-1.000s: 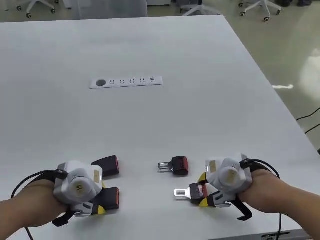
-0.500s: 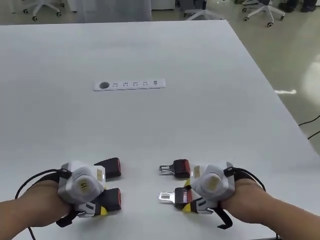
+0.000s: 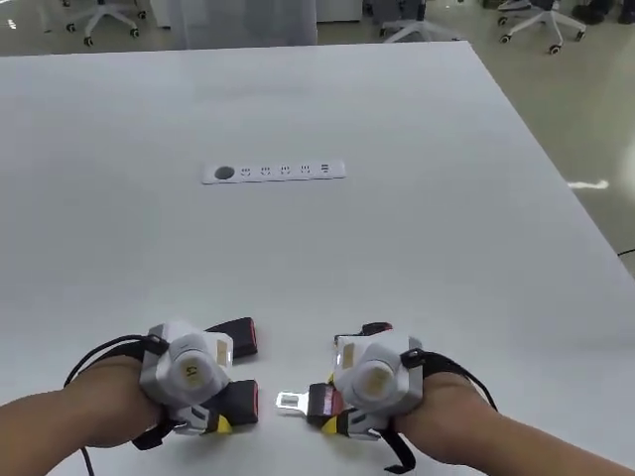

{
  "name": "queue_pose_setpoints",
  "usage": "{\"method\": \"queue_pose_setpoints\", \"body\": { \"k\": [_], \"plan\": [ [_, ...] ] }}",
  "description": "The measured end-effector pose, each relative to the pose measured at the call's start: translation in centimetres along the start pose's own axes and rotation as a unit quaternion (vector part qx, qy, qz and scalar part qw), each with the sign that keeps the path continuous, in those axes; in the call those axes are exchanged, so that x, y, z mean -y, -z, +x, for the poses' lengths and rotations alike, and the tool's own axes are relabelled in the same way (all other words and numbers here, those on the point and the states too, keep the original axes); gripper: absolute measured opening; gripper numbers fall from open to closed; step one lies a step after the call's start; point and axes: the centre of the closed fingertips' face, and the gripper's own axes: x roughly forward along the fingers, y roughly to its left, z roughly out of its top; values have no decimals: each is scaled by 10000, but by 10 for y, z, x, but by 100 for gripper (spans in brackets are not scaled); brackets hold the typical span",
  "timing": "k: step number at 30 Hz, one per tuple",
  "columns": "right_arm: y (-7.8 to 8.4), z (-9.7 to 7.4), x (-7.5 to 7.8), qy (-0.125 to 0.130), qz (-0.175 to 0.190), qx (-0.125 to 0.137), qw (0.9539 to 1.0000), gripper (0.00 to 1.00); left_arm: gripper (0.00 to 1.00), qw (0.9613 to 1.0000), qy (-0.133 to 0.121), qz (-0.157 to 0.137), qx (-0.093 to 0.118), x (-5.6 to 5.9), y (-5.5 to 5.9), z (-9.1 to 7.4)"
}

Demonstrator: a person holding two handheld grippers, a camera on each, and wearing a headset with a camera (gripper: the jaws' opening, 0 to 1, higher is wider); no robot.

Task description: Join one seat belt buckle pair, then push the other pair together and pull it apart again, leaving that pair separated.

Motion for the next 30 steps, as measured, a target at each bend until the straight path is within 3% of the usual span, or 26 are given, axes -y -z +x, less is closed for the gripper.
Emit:
{"method": "queue_pose_setpoints", "body": {
  "k": [7, 15, 23, 25, 30],
  "plan": [
    [-15, 10, -2, -70, -164, 4, 9998, 33, 34, 9999, 27, 82, -88, 1, -1, 1],
    [-15, 11, 2, -85, -314, -54, 9995, 33, 34, 9998, 37, 96, -188, 0, -1, 0],
    [-16, 11, 3, -96, -364, -43, 9993, 33, 34, 9998, 33, 90, -159, 0, 0, 0],
    [-20, 11, 3, -153, -343, 83, 9993, 33, 34, 9999, 37, 82, -140, 0, -1, 0],
    [-26, 16, 1, -219, -533, 80, 9983, 33, 34, 9997, 69, 153, -170, 1, -1, 0]
  ]
}}
